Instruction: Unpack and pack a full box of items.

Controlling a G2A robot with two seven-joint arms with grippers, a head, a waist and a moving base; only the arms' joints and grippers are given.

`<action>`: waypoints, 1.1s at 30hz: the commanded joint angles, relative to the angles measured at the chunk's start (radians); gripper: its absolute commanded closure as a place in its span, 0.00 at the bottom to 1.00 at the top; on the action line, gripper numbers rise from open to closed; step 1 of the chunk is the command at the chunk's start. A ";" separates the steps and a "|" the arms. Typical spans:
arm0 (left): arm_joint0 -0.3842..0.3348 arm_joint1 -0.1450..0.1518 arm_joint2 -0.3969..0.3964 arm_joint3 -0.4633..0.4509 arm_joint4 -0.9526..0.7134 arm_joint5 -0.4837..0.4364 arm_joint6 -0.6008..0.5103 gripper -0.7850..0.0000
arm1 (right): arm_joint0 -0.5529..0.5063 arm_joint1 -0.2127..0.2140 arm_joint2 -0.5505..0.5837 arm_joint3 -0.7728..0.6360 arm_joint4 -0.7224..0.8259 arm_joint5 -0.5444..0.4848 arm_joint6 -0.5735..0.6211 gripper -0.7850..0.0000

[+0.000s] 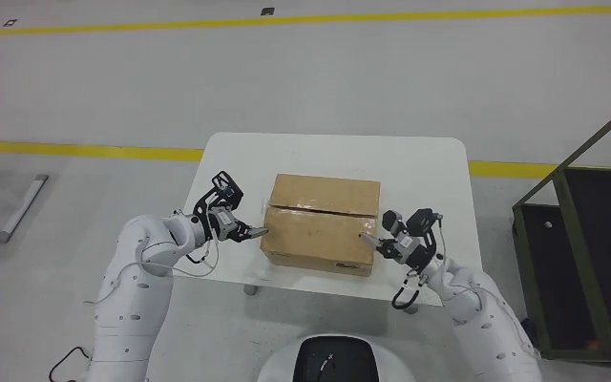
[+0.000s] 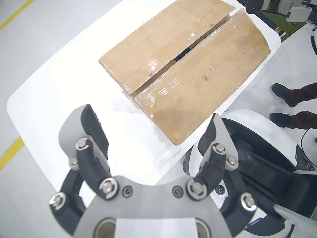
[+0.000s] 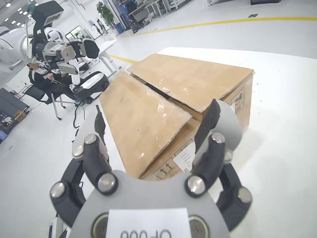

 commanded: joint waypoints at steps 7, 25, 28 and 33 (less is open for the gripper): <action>0.000 0.000 0.000 0.000 0.000 0.000 0.000 0.00 | 0.045 -0.003 -0.039 0.054 0.006 0.008 0.002 0.07; 0.000 0.000 0.000 0.000 0.000 0.000 0.000 0.00 | 0.015 0.017 -0.035 0.011 0.055 -0.103 0.044 0.63; 0.000 0.000 0.000 0.000 0.000 0.000 0.000 0.00 | 0.004 0.021 -0.033 -0.006 0.049 -0.106 0.045 0.88; 0.000 0.000 0.000 0.000 0.000 0.000 0.000 0.00 | -0.017 0.028 -0.025 -0.060 0.005 -0.116 0.021 1.00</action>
